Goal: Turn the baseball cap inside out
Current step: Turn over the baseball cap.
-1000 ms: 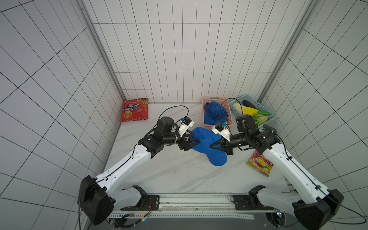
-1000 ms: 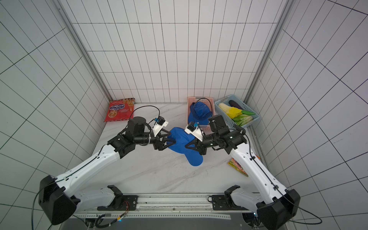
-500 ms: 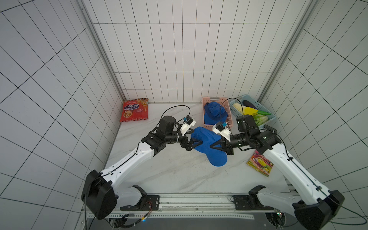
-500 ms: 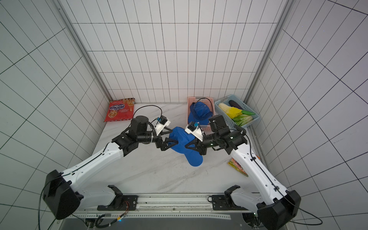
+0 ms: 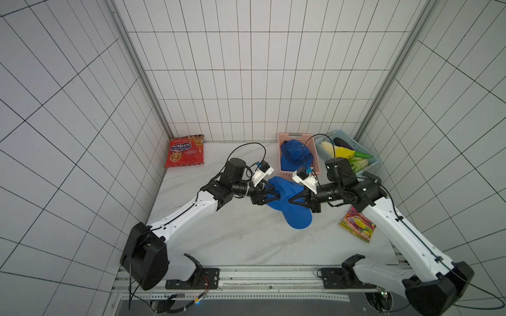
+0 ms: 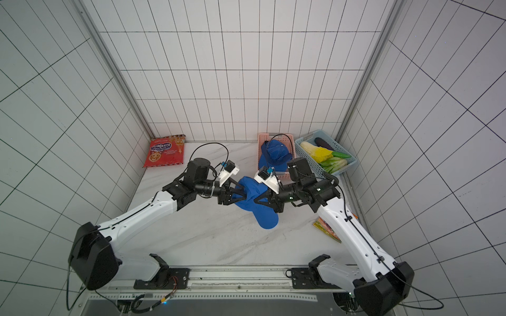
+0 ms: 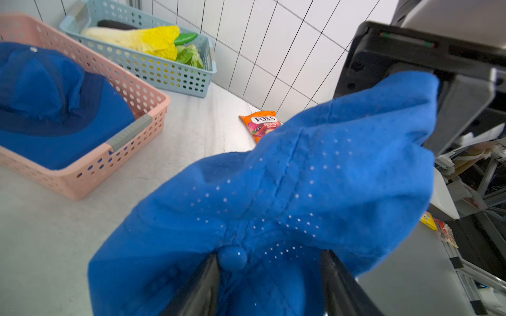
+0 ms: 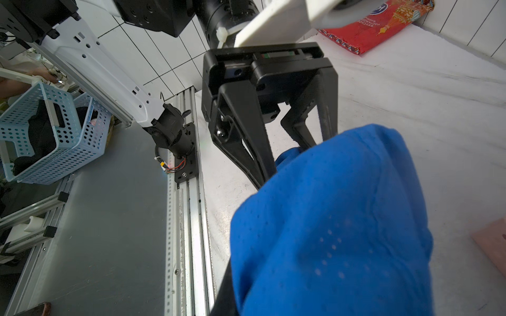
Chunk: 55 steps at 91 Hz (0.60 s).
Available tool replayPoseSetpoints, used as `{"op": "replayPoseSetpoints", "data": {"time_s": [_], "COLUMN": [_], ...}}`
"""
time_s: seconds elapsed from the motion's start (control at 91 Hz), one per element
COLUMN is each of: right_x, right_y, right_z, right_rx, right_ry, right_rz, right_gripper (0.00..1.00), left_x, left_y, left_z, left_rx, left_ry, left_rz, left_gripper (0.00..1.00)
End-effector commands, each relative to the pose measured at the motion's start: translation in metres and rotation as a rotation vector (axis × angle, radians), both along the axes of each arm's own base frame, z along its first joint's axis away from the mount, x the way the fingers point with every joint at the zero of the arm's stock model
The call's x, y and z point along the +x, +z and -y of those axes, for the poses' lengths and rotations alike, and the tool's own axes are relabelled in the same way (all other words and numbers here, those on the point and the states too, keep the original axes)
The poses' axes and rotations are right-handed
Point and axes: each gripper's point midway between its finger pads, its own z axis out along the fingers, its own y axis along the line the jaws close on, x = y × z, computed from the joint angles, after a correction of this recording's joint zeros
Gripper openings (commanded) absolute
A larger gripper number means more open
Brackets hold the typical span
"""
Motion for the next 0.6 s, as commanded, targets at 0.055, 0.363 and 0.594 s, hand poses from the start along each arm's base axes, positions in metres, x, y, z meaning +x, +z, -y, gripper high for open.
{"op": "replayPoseSetpoints", "data": {"time_s": [0.055,0.363,0.594], "right_x": [-0.004,-0.001,0.008], "right_y": [0.01,0.006,-0.001], "right_z": [-0.002,0.001,0.001], "right_rx": [0.032,0.015,0.002], "right_ry": [0.015,-0.008,-0.039], "right_rz": [0.021,0.032,0.05], "right_gripper": [0.0,0.0,0.0], "left_x": [0.001,-0.007,0.0], "left_y": [0.015,0.018,0.035], "left_z": [0.0,-0.01,-0.035], "left_rx": [-0.032,-0.033,-0.062], "left_ry": [0.009,0.052,0.244], "left_rz": [0.026,0.015,0.102], "left_gripper": [0.32,0.0,0.0]}}
